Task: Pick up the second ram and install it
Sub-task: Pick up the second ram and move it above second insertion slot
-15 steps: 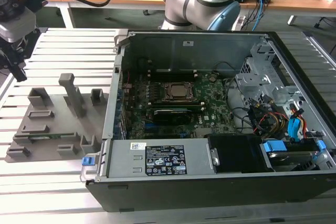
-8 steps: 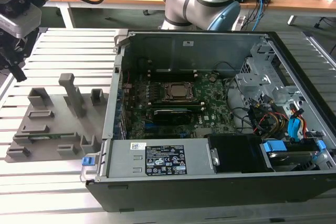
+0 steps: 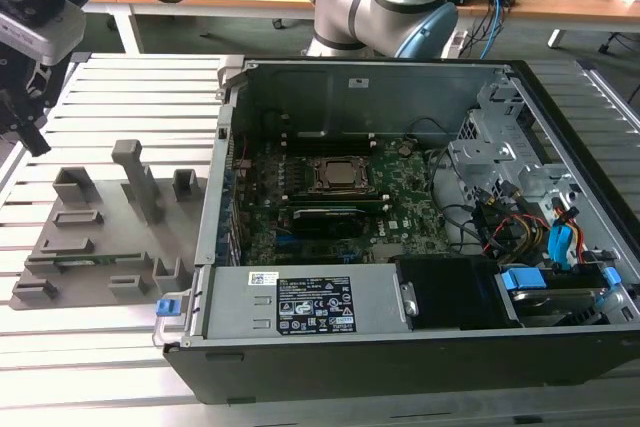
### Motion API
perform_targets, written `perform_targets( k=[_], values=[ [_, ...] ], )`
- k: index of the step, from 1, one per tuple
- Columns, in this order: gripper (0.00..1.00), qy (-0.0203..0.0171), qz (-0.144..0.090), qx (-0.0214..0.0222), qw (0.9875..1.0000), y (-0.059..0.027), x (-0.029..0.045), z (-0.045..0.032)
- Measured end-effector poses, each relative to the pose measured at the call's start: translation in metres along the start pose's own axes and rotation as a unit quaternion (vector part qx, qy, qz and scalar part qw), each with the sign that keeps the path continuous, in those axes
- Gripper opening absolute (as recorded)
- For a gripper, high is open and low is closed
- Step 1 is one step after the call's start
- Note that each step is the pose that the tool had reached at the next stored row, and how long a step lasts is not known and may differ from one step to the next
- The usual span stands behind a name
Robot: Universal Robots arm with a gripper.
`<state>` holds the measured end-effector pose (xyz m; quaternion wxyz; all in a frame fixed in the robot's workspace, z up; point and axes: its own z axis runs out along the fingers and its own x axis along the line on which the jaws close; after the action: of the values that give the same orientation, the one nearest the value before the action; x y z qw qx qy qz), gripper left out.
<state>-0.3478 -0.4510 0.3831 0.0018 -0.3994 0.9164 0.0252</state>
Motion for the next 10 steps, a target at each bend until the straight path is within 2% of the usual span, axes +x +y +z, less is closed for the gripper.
perform_targets(
  k=[4, 5, 7, 10],
  values=[
    [0.11, 0.0014, -0.03, -0.0007, 0.9996, 0.0, 0.0, 0.0],
    [0.11, 0.0021, -0.045, -0.0011, 0.999, 0.0, 0.0, 0.0],
    [0.11, 0.0028, -0.061, -0.0014, 0.9982, 0.0, 0.0, 0.0],
    [0.11, 0.0041, -0.092, -0.0022, 0.9958, 0.0, 0.0, 0.0]
  ],
)
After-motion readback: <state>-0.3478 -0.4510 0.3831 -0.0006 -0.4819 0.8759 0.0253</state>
